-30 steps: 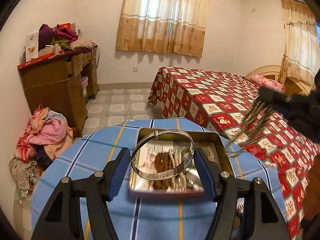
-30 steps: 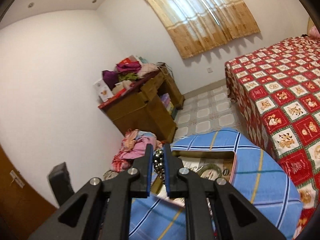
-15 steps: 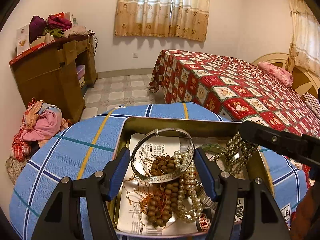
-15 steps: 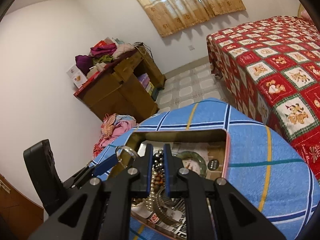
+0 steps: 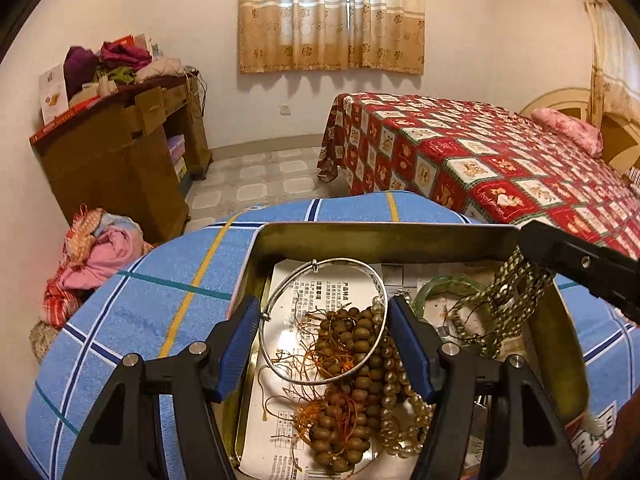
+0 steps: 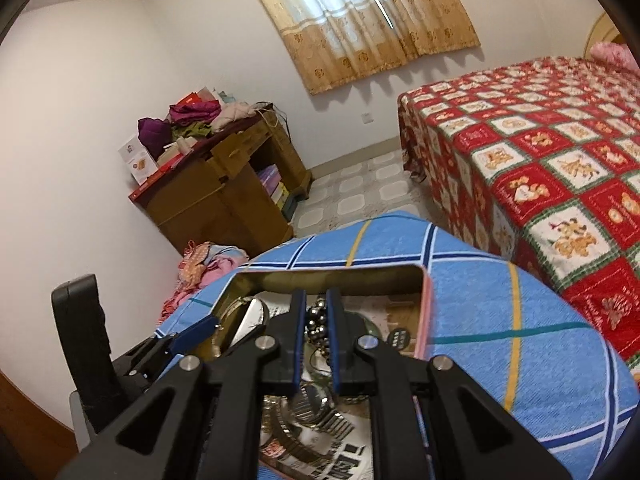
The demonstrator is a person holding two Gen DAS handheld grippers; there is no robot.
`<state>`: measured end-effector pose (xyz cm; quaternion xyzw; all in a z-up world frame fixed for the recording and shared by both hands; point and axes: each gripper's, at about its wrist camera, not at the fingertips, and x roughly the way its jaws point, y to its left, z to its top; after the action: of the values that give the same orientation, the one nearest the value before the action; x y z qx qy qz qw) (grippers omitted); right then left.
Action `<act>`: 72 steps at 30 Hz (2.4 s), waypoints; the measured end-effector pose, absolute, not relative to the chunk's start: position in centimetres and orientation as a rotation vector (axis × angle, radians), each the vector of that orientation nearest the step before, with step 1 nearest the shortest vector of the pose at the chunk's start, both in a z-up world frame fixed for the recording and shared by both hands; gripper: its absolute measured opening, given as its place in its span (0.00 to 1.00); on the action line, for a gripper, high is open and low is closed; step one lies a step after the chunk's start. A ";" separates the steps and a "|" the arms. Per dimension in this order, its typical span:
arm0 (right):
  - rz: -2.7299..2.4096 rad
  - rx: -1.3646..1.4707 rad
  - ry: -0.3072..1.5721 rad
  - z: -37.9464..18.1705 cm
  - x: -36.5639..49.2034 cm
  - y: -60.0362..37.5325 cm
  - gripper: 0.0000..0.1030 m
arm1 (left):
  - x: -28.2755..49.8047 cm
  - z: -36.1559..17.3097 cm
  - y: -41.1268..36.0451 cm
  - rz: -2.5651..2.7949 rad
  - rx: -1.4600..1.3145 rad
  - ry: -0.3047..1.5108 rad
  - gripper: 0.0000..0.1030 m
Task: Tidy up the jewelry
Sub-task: 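Carry the silver bangle and bead chain into the tin and open both tools, then lift both tools out of the tin and move toward the remaining bracelets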
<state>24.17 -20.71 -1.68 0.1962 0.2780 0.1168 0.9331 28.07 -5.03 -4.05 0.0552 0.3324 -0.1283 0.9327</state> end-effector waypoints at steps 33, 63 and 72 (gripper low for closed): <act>0.169 0.397 0.503 -2.0 23.2 -21.3 0.67 | 28.4 -4.6 -5.0 -0.254 0.068 0.717 0.67; 0.054 0.385 0.393 -1.0 21.7 -22.2 0.78 | 27.1 -2.9 -4.9 -0.157 0.051 0.615 0.77; -0.061 0.412 0.224 0.6 19.4 -23.8 0.78 | 26.0 -1.1 -3.7 -0.193 -0.003 0.535 0.77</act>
<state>19.37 -23.77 0.63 0.2040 0.1108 -0.0300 0.9722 26.04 -3.67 -1.11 -0.0016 0.2639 -0.0953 0.9598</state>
